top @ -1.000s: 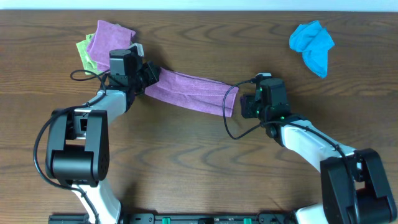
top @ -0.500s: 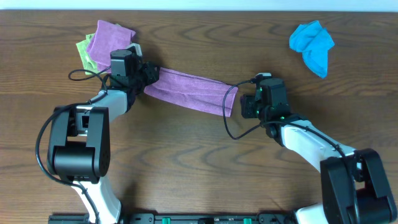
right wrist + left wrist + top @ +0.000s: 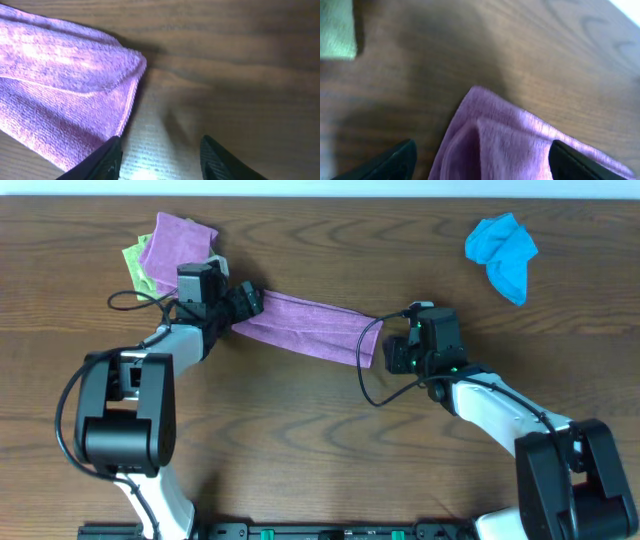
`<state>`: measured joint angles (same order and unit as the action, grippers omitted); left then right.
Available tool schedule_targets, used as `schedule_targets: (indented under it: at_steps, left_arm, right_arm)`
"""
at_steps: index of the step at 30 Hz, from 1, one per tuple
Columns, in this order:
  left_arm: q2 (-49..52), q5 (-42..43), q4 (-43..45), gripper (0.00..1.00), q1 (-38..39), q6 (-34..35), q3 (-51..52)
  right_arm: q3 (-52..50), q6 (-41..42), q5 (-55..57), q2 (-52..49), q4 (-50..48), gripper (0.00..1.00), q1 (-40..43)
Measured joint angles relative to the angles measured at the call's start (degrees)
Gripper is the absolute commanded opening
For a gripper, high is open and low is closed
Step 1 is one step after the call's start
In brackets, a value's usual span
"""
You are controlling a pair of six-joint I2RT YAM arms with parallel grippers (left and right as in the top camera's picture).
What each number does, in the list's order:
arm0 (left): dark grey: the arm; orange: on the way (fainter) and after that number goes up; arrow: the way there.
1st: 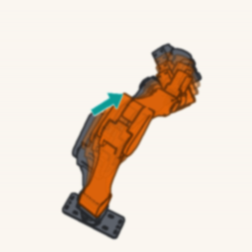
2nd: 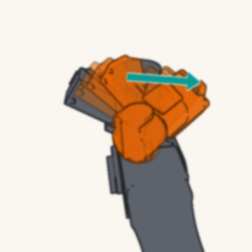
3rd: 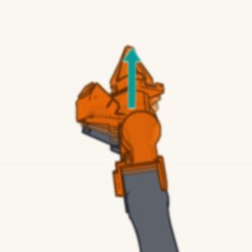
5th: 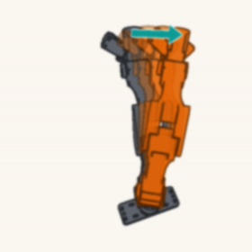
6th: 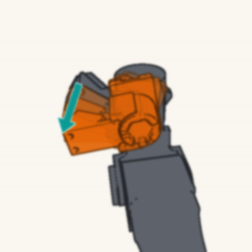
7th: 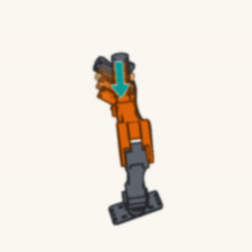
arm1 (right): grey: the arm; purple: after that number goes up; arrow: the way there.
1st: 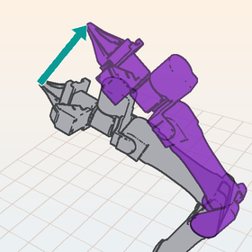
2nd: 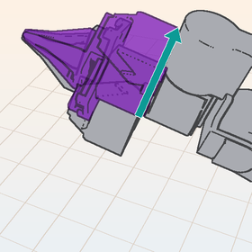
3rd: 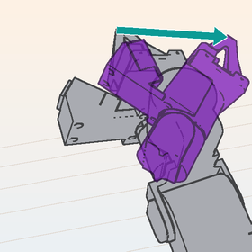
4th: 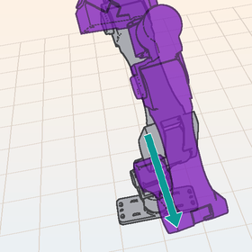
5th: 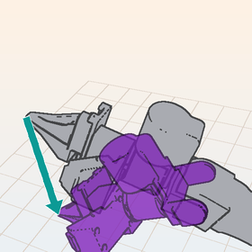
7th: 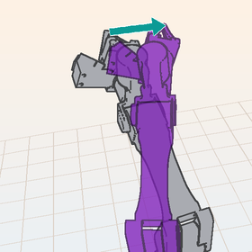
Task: Fold the cloth
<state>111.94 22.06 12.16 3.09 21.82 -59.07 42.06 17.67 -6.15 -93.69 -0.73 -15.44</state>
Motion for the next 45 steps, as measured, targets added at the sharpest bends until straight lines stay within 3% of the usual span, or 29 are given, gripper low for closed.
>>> schedule_targets:
  at_steps: [1, 3, 6, 12, 24, 34, 45]
  left_arm:
    - [-1.0, 0.1, -1.7, 0.50, 0.0, -0.7, 0.0]
    - [-3.8, 0.0, -4.9, 0.24, 0.0, -1.9, -0.1]
    - [-9.6, 0.0, -8.4, 0.06, 0.0, -2.9, -0.1]
    - [-16.3, -0.1, -11.6, 0.06, 0.9, -4.1, -1.0]
    - [-4.4, -3.8, -12.1, 0.05, 7.2, -4.1, -1.1]
    - [-2.0, -11.6, -12.1, 0.06, 7.2, -4.1, -1.5]
    - [0.1, -12.7, -12.0, 0.06, 7.2, -4.1, -2.1]
  right_arm:
    - [0.0, 0.8, -0.1, 0.0, 0.5, 0.52, 0.0]
    - [0.0, 3.5, -0.6, 0.0, 1.7, 0.51, 0.2]
    - [0.0, 7.7, -2.6, 0.0, 2.5, 0.52, 1.0]
    - [0.0, 15.5, -7.8, 0.2, 4.3, 0.54, 1.7]
    - [-0.8, 24.2, -12.8, 0.4, 3.4, 0.58, 1.7]
    - [-4.0, 28.9, -13.4, 0.5, -4.4, 0.61, 0.1]
    - [-4.1, 29.9, -11.1, 0.5, -4.8, 0.66, -0.7]
